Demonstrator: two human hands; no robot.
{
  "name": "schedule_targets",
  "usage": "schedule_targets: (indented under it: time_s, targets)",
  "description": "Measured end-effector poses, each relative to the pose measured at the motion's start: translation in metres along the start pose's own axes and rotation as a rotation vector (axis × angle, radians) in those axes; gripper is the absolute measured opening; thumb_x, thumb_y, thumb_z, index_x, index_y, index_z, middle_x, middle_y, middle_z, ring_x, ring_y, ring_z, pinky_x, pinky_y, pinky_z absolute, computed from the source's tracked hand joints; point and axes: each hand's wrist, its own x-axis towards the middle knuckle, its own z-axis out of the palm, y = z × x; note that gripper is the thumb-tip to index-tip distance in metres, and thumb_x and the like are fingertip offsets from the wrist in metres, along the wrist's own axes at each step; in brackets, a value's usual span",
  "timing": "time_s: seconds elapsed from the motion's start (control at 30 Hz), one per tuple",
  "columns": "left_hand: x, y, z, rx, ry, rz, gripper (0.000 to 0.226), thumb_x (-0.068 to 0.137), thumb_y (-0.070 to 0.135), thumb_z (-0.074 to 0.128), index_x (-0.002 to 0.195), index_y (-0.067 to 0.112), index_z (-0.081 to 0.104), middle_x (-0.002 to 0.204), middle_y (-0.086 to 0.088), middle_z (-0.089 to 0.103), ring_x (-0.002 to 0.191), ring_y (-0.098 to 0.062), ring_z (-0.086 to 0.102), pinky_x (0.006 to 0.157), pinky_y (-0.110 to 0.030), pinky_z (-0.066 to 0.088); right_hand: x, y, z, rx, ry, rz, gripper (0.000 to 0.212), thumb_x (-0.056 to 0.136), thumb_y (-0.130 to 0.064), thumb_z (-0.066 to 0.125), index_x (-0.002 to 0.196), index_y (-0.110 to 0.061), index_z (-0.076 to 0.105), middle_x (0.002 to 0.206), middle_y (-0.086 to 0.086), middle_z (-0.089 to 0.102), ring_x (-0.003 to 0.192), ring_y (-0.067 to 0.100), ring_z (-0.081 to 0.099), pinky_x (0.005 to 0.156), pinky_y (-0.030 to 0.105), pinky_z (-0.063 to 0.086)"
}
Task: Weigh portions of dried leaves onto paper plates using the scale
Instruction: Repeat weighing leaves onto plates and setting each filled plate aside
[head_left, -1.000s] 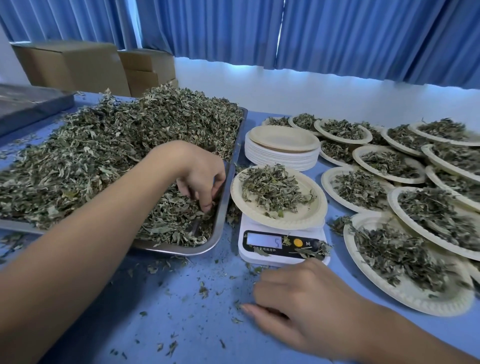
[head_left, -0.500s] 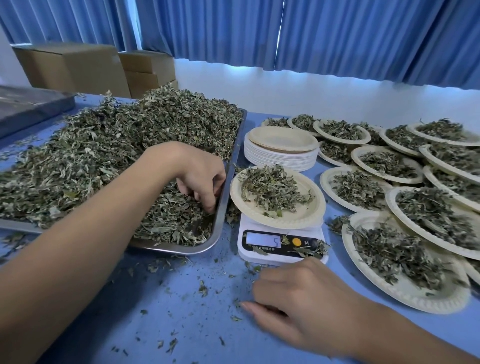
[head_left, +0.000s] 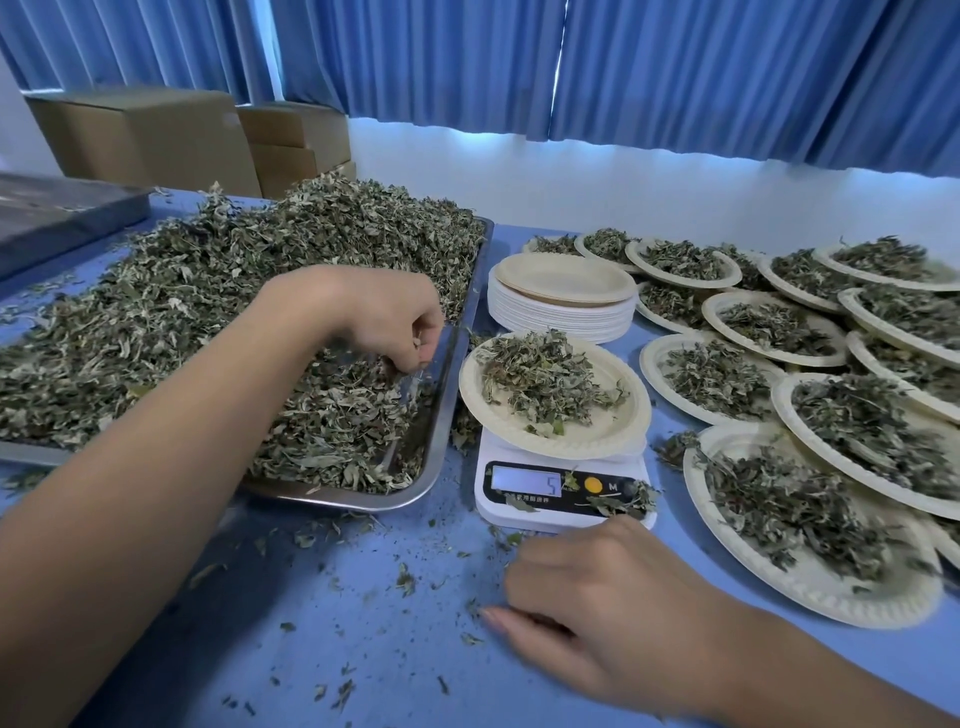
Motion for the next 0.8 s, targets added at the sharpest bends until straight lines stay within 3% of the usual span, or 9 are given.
schedule_targets:
  time_s: [0.1,0.17,0.23,0.43,0.63,0.8]
  targets:
    - [-0.002,0.002,-0.003,0.009,0.022,0.006,0.014,0.084,0.005,0.075,0.081,0.018,0.071,0.081,-0.011,0.071,0.066,-0.039,0.067,0.059,-0.055,0.058,0.0,0.0,-0.001,-0.008,-0.007,-0.004,0.037,0.104,-0.04,0.054,0.071,-0.027,0.042,0.066,-0.011,0.03,0.054,0.014,0.033,0.043,0.031,0.032]
    - [-0.004,0.004,-0.008,0.036,0.103,0.042,0.015,0.085,0.008,0.075,0.08,0.021,0.071,0.079,-0.001,0.072,0.068,-0.02,0.07,0.06,-0.04,0.058,0.0,0.0,-0.001,-0.005,-0.01,-0.003,0.037,0.104,-0.04,0.053,0.071,-0.027,0.042,0.065,-0.01,0.03,0.053,0.014,0.034,0.042,0.032,0.033]
    - [-0.009,0.008,-0.015,0.021,0.222,0.093,0.014,0.086,0.013,0.076,0.081,0.025,0.071,0.077,0.007,0.07,0.065,-0.003,0.063,0.058,-0.02,0.047,-0.001,0.001,-0.001,0.0,-0.012,0.002,0.038,0.104,-0.04,0.053,0.07,-0.026,0.045,0.065,-0.01,0.031,0.053,0.014,0.034,0.042,0.032,0.034]
    - [-0.018,0.021,-0.022,-0.122,0.353,0.261,0.01,0.085,0.014,0.078,0.086,0.023,0.074,0.069,0.004,0.066,0.053,0.001,0.051,0.051,-0.01,0.04,-0.001,0.001,0.0,0.016,-0.029,0.012,0.038,0.105,-0.04,0.052,0.071,-0.024,0.048,0.064,-0.008,0.037,0.053,0.016,0.035,0.043,0.035,0.037]
    - [-0.015,0.025,-0.02,0.021,0.302,0.233,0.011,0.086,0.014,0.076,0.087,0.024,0.073,0.081,0.004,0.07,0.063,-0.003,0.057,0.056,-0.013,0.04,-0.002,0.002,0.002,0.003,-0.016,0.0,0.039,0.105,-0.04,0.053,0.07,-0.025,0.044,0.065,-0.007,0.038,0.054,0.017,0.036,0.044,0.036,0.038]
    - [-0.02,0.033,-0.019,-0.172,0.343,0.369,0.011,0.086,0.013,0.078,0.089,0.023,0.074,0.08,0.01,0.071,0.066,0.0,0.062,0.062,-0.01,0.045,-0.001,0.002,0.002,0.011,-0.013,-0.008,0.038,0.105,-0.041,0.053,0.074,-0.029,0.033,0.064,-0.008,0.036,0.054,0.018,0.037,0.044,0.036,0.039]
